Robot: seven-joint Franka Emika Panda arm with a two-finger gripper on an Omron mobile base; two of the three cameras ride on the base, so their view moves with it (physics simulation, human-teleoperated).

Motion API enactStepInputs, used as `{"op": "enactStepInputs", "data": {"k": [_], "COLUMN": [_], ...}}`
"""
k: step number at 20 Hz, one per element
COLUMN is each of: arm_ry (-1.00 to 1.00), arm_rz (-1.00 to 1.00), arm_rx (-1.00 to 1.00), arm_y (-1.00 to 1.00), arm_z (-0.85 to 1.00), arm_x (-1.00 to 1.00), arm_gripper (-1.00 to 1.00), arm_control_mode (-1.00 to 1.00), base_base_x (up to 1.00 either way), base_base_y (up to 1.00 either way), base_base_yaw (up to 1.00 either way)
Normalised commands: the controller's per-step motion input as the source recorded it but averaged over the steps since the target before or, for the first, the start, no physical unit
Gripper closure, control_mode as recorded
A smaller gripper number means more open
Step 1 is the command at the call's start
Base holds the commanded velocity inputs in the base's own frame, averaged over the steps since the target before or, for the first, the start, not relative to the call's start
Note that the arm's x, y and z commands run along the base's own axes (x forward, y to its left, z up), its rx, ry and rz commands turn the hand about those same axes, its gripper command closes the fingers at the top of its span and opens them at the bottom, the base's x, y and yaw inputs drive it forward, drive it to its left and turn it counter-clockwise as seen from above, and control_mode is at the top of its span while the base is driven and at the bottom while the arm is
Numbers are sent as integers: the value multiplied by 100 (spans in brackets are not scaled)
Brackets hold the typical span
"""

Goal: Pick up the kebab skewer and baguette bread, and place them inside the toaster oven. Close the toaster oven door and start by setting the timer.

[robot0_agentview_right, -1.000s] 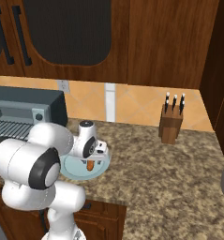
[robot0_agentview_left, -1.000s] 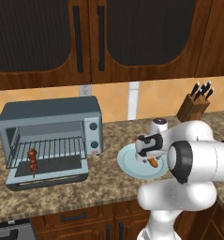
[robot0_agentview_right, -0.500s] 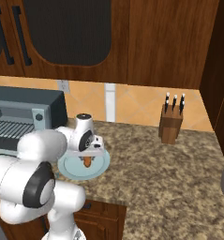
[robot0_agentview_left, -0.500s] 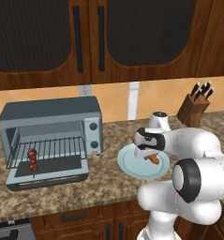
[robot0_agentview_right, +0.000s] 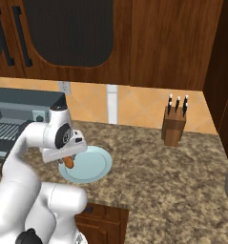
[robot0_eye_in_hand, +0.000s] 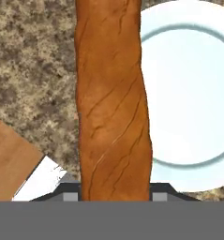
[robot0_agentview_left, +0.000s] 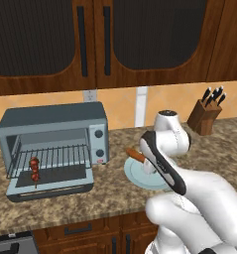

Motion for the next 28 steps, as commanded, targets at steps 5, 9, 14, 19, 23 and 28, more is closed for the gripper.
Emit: {"op": "enactStepInputs", "data": {"k": [5, 9, 14, 19, 23, 28], "arm_ry": [-3, -2, -10, -7, -1, -1], "arm_rz": [47, 38, 20, 7, 0, 0], "arm_rx": [-15, -5, 0, 0, 0, 0], "arm_y": [100, 100, 100, 99, 96, 98], "arm_z": [64, 69, 36, 33, 13, -6], "arm_x": [-92, -13, 54, 100, 86, 55], "arm_gripper": [100, 100, 100, 100, 100, 100], "arm_control_mode": [-100, -100, -100, -100, -100, -100], "base_base_x": [0, 0, 0, 0, 0, 0], "base_base_y": [0, 0, 0, 0, 0, 0], "base_base_yaw": [0, 0, 0, 0, 0, 0]}}
